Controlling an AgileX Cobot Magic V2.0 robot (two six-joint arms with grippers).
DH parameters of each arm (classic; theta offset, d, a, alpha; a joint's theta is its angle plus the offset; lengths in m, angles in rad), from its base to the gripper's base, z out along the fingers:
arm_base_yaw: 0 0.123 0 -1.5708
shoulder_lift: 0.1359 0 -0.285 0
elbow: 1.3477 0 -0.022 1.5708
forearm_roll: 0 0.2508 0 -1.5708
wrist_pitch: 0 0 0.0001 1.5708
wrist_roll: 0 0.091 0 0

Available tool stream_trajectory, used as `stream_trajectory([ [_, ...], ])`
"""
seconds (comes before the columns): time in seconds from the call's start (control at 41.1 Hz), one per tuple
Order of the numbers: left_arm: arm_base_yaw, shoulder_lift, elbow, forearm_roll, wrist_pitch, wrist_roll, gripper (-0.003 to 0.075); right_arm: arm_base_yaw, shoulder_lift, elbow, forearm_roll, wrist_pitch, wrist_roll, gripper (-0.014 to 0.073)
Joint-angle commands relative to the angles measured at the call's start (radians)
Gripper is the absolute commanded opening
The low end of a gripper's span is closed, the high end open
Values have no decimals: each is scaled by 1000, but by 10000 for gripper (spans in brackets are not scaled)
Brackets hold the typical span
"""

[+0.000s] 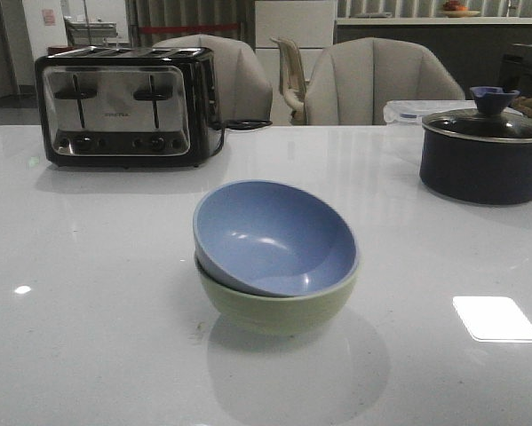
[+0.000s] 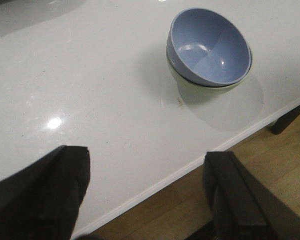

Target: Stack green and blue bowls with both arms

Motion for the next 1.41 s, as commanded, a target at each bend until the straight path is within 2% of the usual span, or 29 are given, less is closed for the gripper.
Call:
stream_trajectory([
  [0.0, -8, -54, 17, 4, -103, -23, 532, -3, 1, -27, 4, -65, -8, 440],
  [0.17, -8, -76, 45, 4, -118, -23, 511, -3, 1, -27, 4, -62, -8, 420],
  [0.267, -8, -76, 53, 4, -134, -23, 443, -3, 1, -27, 4, -61, -8, 308],
  [0.365, -8, -76, 53, 4, -147, -23, 343, -3, 1, -27, 4, -59, -8, 162],
  [0.486, -8, -76, 53, 4, -155, -23, 231, -3, 1, -27, 4, -59, -8, 27],
  [0.657, -8, -76, 53, 2, -153, -25, 96, -3, 1, -27, 4, -64, -8, 40],
  [1.24, -8, -93, 59, 11, -155, -25, 102, -3, 1, -27, 4, -63, -8, 40],
  [1.386, 81, -201, 129, 101, -228, -25, 102, -3, 1, -27, 4, -61, -8, 40],
])
